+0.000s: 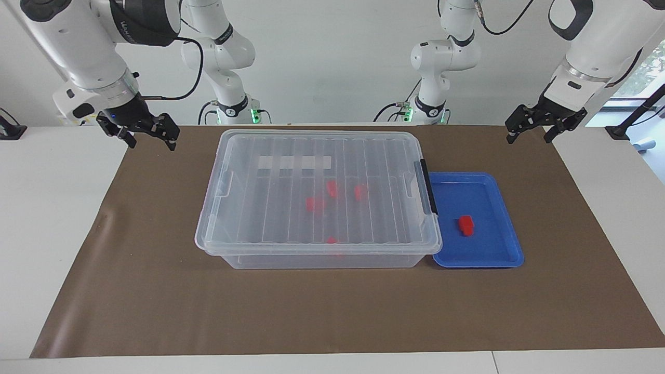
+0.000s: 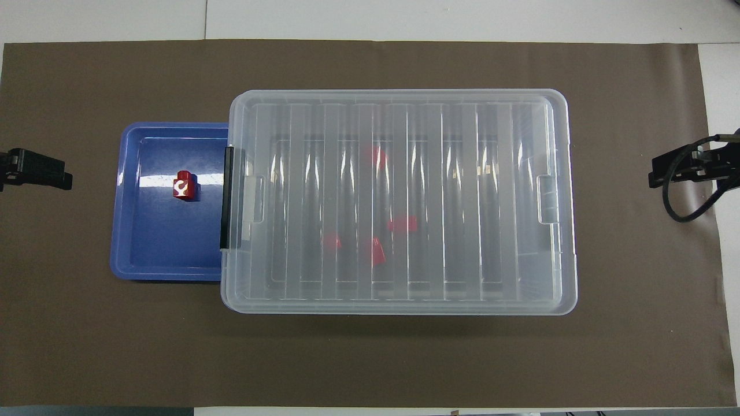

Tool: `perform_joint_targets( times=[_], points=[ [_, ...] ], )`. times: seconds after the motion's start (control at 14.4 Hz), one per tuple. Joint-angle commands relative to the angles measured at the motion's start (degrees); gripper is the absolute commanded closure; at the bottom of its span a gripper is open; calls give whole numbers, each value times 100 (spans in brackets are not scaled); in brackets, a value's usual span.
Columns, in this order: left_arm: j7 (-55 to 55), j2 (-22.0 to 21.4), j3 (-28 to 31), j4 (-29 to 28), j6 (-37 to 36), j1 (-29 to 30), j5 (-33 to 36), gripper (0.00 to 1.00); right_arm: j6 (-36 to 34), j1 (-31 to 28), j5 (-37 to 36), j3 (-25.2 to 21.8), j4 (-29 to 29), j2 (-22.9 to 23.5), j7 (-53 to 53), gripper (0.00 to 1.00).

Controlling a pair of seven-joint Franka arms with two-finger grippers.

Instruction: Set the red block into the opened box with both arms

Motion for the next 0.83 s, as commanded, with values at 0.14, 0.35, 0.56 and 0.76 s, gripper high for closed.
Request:
perform_joint_targets(
  times=[0.14,0.35,0.56,0.76],
  points=[
    [34,-156,-3,-159,-10,14,27,0,86,-59,83,20,-10,-34,-115,0],
    [34,-147,-3,-159,-10,14,27,0,209,-50,83,63,-19,-34,-71,0],
    [34,-156,-3,-159,-10,14,27,0,446,-50,127,81,-98,-26,78,0],
    [34,-156,-3,-159,-10,14,27,0,1077,-50,136,422,-693,1,489,0]
  ],
)
